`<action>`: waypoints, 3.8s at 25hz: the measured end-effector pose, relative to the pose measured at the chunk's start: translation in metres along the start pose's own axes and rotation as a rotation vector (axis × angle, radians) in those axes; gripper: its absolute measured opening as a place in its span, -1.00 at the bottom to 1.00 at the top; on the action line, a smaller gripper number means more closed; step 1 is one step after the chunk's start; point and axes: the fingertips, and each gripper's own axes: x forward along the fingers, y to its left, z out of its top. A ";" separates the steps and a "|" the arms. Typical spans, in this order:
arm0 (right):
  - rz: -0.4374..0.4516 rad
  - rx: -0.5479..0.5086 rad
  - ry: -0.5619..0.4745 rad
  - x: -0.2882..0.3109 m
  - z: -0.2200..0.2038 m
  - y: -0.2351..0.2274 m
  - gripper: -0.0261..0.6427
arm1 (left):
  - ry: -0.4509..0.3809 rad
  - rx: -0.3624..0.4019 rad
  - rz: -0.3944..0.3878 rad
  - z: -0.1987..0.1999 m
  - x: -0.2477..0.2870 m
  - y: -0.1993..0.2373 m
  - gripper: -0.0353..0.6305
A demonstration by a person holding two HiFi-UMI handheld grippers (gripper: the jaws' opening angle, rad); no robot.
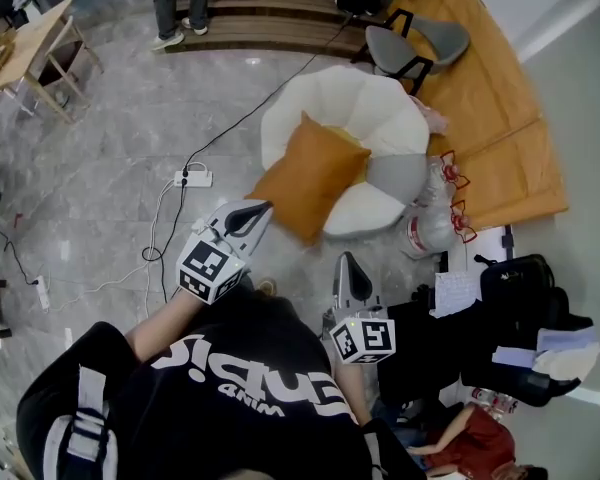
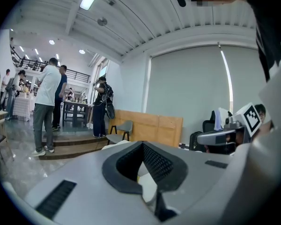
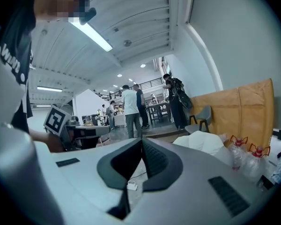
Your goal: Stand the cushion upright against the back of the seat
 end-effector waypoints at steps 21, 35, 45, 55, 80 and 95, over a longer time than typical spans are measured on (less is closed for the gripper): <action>-0.033 0.018 0.008 0.064 0.011 -0.058 -0.86 | -0.001 -0.008 -0.042 0.018 0.082 0.039 -0.87; -0.045 0.052 0.065 0.187 0.024 -0.107 -0.86 | 0.084 -0.022 -0.122 0.028 0.186 0.119 -0.87; -0.078 0.048 0.092 0.280 0.043 -0.134 -0.86 | 0.128 -0.007 -0.251 0.032 0.261 0.169 -0.87; -0.127 0.042 0.116 0.320 0.054 -0.167 -0.86 | 0.134 -0.017 -0.243 0.034 0.319 0.198 -0.87; -0.098 0.146 0.335 0.430 -0.103 -0.299 -0.86 | 0.361 -0.127 -0.172 -0.128 0.458 0.254 -0.87; -0.181 0.282 0.574 0.490 -0.358 -0.363 -0.30 | 0.647 -0.149 -0.200 -0.391 0.511 0.279 -0.33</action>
